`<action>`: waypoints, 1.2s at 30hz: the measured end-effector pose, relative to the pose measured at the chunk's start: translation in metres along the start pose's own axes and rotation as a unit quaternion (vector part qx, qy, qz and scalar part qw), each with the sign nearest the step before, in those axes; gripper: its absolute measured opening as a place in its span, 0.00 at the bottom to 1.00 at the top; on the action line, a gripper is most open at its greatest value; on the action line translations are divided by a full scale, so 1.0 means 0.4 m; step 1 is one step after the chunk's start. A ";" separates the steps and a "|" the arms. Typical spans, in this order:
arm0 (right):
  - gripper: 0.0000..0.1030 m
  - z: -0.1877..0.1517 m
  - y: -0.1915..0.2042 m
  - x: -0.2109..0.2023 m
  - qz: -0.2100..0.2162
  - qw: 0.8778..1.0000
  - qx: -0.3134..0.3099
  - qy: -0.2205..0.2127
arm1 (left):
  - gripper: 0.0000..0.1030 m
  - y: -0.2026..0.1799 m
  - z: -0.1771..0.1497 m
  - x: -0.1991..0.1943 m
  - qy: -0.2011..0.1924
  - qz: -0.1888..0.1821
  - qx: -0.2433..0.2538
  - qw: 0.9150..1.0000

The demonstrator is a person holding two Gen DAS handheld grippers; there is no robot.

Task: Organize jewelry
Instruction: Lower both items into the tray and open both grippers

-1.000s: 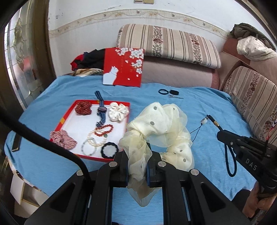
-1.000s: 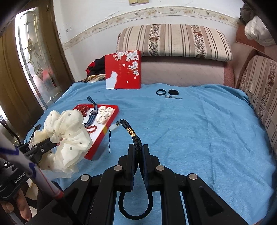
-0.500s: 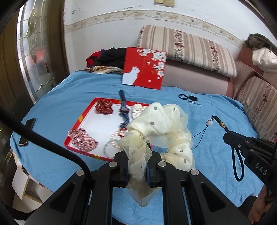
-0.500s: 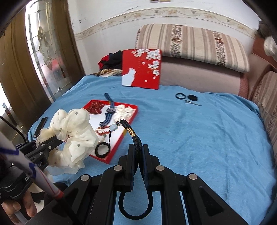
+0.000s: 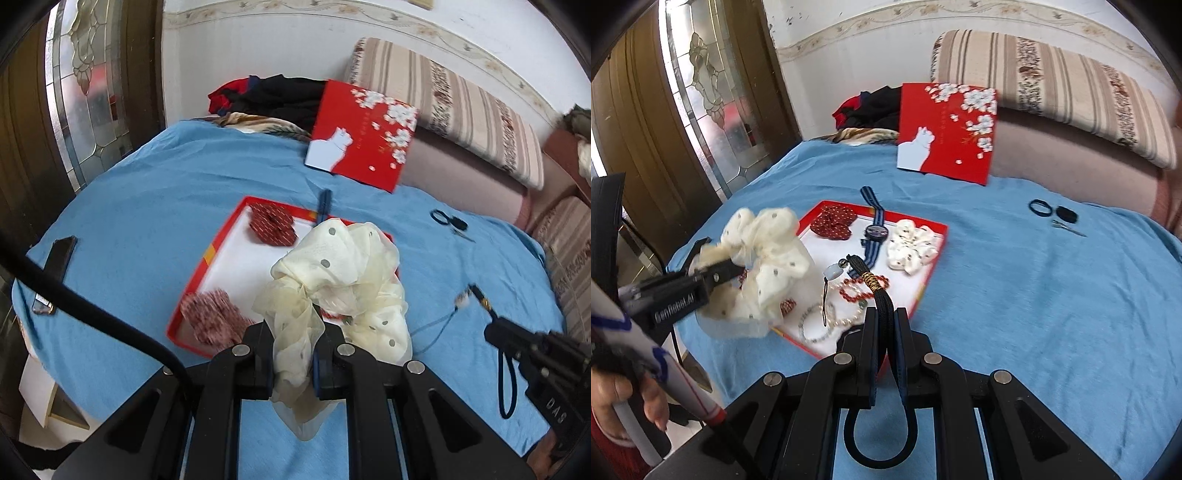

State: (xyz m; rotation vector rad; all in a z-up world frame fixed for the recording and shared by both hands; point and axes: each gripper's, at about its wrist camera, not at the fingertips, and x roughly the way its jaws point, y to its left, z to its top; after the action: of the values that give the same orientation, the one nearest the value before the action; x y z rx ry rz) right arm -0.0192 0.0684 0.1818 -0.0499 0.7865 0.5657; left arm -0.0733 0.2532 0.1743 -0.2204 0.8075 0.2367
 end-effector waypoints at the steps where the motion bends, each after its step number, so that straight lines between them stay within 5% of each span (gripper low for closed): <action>1: 0.09 0.007 0.002 0.014 0.003 1.000 0.001 0.002 | 0.13 0.016 0.016 0.017 0.001 0.001 -0.003 1.000; 18: 0.09 0.060 0.071 0.332 0.052 0.996 0.018 0.073 | 0.13 0.179 0.097 0.365 0.105 -0.001 -0.076 0.992; 29: 0.09 0.048 0.103 0.449 0.064 0.992 0.031 0.109 | 0.15 0.181 0.098 0.432 0.111 0.025 -0.051 0.992; 34: 0.10 0.046 0.110 0.456 0.067 0.992 0.021 0.108 | 0.23 0.174 0.096 0.434 0.106 0.035 -0.045 0.993; 36: 0.20 0.049 0.110 0.450 0.068 0.992 0.016 0.105 | 0.27 0.171 0.095 0.426 0.098 0.035 -0.045 0.994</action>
State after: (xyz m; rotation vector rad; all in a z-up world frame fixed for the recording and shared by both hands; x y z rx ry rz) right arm 0.0737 0.1942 0.0802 -0.0270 1.0096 0.6846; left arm 0.0467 0.3501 0.0676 -0.3035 1.0011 0.3216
